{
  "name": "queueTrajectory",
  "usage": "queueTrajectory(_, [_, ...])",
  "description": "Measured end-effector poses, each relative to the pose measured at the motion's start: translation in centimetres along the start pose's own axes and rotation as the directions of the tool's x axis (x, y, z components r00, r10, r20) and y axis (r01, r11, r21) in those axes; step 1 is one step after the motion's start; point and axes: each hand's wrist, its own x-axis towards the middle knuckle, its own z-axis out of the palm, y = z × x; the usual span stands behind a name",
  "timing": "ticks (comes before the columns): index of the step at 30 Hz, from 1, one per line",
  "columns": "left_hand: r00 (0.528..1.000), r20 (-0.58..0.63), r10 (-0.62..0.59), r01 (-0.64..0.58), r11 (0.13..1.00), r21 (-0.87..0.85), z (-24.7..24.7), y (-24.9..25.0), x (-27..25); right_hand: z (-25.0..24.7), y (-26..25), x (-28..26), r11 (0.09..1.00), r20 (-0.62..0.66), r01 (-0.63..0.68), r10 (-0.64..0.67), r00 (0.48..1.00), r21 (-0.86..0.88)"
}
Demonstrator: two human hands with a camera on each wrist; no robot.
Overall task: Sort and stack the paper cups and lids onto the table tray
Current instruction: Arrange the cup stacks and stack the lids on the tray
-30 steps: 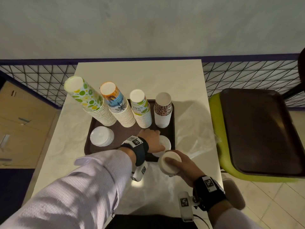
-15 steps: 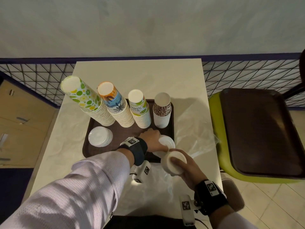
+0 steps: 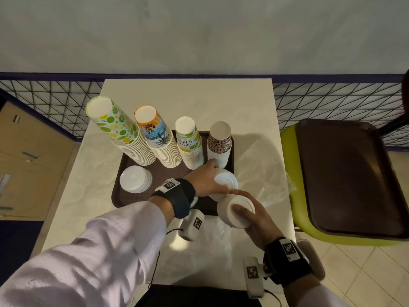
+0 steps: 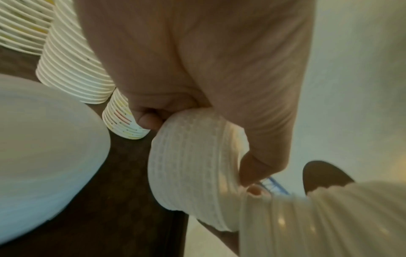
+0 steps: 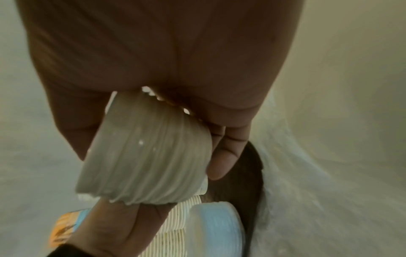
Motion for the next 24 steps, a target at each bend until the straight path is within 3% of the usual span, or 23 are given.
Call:
queueTrajectory(3, [0.996,-0.089,0.0,-0.012,0.99,-0.141,-1.4,-1.1,-2.1,0.2,-1.1,-0.5,0.998,0.03,0.048,-0.047,0.998,-0.034])
queueTrajectory(6, [0.975,-0.211,-0.075,0.009,0.954,-0.301,-2.9,-3.5,-4.4,0.0,-2.2,-0.6,0.997,-0.027,0.076,-0.076,0.997,-0.022])
queueTrajectory(11, [0.911,-0.341,-0.231,-0.032,0.787,-0.616,-4.6,-7.8,-8.1,1.2,-3.4,2.6,0.964,-0.161,0.011,-0.055,0.985,-0.265])
queueTrajectory(17, [0.855,-0.339,-0.392,-0.016,0.634,-0.773,-4.1,-11.6,-10.2,3.7,-1.7,8.5,0.835,-0.212,-0.063,-0.065,0.975,-0.547])
queueTrajectory(20, [0.844,-0.33,-0.424,-0.003,0.611,-0.792,-3.7,-12.4,-10.7,4.1,-0.3,10.4,0.752,-0.26,-0.11,-0.083,0.962,-0.65])
queueTrajectory(24, [0.845,-0.326,-0.423,-0.029,0.574,-0.818,-3.3,-12.9,-11.3,4.6,0.2,11.0,0.713,-0.301,-0.132,-0.115,0.946,-0.688])
